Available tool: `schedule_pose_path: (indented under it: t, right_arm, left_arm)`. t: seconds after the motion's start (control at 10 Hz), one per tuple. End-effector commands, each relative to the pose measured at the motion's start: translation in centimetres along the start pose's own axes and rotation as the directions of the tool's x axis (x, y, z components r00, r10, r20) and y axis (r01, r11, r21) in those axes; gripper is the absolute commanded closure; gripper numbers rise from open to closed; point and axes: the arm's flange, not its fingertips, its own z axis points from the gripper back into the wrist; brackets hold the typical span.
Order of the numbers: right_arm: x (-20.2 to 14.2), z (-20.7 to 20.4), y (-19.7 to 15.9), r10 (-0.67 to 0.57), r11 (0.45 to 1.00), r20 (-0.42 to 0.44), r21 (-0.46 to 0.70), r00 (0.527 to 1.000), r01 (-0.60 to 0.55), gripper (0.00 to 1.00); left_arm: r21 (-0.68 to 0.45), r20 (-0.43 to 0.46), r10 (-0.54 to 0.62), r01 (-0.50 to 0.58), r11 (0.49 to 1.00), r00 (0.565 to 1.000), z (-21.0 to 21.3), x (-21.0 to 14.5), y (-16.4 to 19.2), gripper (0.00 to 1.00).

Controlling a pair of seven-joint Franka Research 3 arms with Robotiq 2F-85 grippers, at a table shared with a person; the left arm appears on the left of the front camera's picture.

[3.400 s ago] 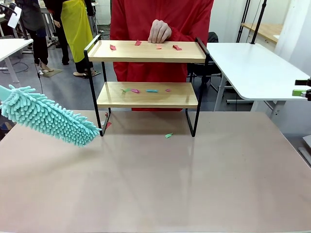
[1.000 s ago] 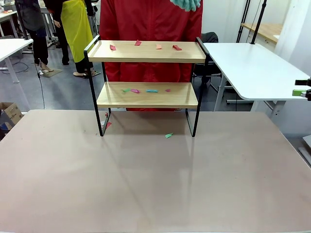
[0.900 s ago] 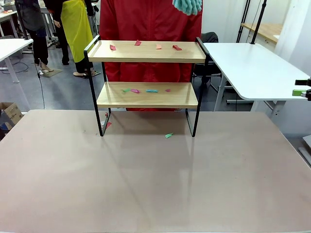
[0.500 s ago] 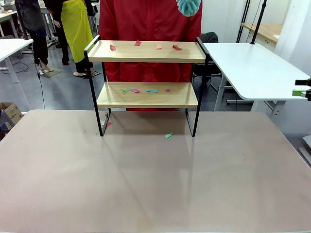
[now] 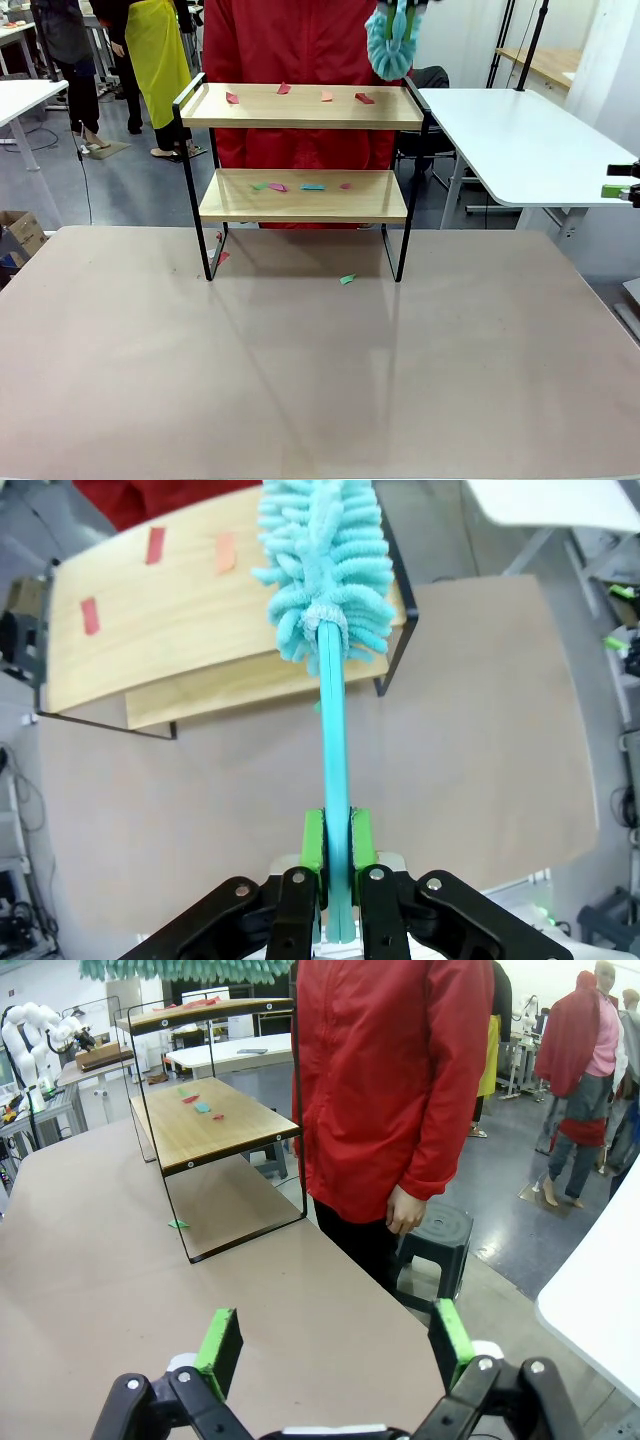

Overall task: Clean the shelf.
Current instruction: Clean the specific section of the Shelf indicated by the human with the Duster.

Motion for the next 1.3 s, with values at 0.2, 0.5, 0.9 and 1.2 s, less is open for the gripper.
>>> schedule_pose_path:
  t: [0.2, 0.5, 0.9, 1.2]
  right_arm:
    - [0.3, -0.1, 0.0, 0.006, 1.0, 0.002, 0.001, 1.0, -0.006, 0.0]
    - [0.3, -0.1, 0.0, 0.006, 1.0, 0.002, 0.001, 1.0, -0.006, 0.0]
    - [0.3, -0.1, 0.0, 0.006, 1.0, 0.002, 0.001, 1.0, -0.006, 0.0]
    - [0.3, -0.1, 0.0, 0.006, 1.0, 0.002, 0.001, 1.0, -0.006, 0.0]
  left_arm:
    - [0.03, -0.031, -0.013, 0.014, 0.999, 0.999, -2.6, -1.5, -0.8, 0.87]
    - [0.038, -0.121, -0.031, 0.036, 0.999, 0.992, -4.4, -1.7, -0.5, 0.87]
    - [0.034, -0.117, -0.031, 0.035, 0.999, 0.993, -4.9, -1.6, -1.2, 0.87]
    - [0.065, -0.215, -0.04, 0.056, 0.996, 0.976, -6.2, -0.4, 0.0, 0.87]
